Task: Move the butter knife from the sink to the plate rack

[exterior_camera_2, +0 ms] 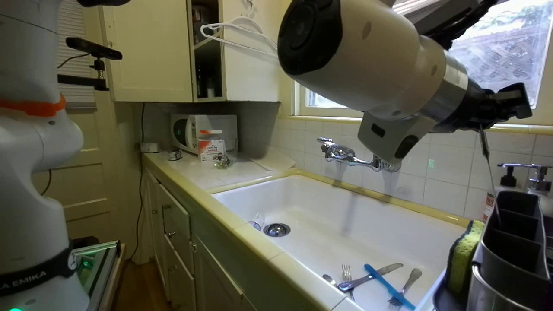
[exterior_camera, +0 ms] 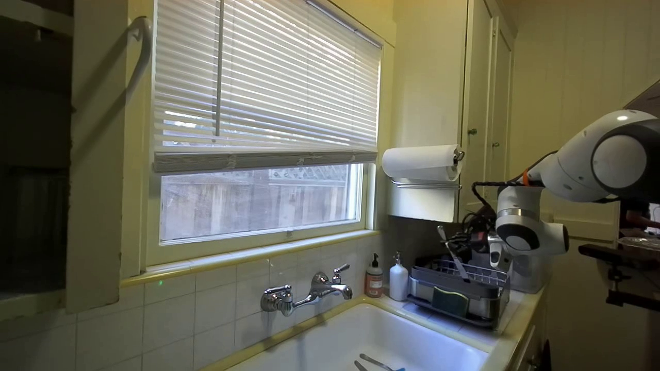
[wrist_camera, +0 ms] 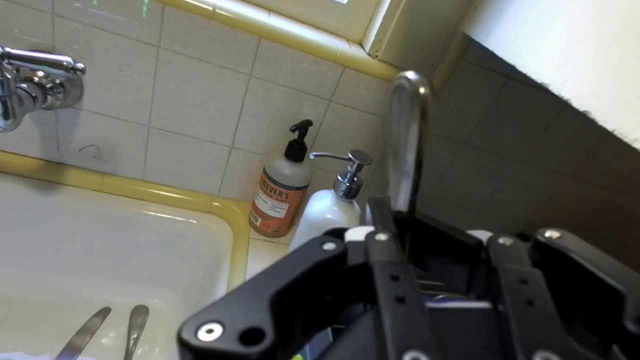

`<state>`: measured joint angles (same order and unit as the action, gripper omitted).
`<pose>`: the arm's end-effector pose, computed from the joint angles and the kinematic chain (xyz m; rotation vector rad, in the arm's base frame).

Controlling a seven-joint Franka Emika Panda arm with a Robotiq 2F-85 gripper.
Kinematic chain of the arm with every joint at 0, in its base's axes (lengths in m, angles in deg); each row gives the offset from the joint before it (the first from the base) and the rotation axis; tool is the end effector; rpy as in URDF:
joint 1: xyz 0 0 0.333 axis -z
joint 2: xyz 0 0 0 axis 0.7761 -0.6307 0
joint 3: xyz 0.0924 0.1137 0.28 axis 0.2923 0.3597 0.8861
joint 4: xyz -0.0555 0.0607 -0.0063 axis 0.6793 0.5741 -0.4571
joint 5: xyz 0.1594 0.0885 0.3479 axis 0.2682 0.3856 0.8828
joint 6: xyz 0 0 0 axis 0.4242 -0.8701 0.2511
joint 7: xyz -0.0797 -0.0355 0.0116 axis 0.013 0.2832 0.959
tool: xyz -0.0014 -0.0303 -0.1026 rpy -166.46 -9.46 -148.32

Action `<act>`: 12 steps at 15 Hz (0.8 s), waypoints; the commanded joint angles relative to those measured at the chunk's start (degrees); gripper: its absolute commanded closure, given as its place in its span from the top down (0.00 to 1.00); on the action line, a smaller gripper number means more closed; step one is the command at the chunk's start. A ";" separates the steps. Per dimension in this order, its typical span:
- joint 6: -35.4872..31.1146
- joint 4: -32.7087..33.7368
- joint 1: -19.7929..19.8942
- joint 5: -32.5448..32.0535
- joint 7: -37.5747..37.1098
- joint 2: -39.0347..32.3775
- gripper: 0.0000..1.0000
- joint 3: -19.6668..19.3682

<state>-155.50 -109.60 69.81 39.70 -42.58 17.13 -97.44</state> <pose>0.5130 -0.3571 0.4265 -0.3864 1.7701 -0.2416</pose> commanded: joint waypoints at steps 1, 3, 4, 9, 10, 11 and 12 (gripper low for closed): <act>-1.52 0.22 1.21 -1.16 -0.39 -0.11 0.02 -1.30; -2.98 -0.15 1.51 -0.52 -0.67 -0.31 0.02 -1.79; -3.84 -0.30 1.59 -0.46 -0.54 -0.32 0.02 -1.88; -3.86 0.34 2.21 -2.87 -4.41 -1.51 0.02 -2.05; -3.55 0.25 2.30 -3.34 -5.32 -1.59 0.02 -2.02; -3.50 0.12 2.34 -4.15 -6.39 -1.62 0.02 -2.03; -3.65 -0.14 2.26 -4.97 -7.41 -1.48 0.34 -1.99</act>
<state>-158.99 -109.82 71.72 37.79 -46.16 15.78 -99.41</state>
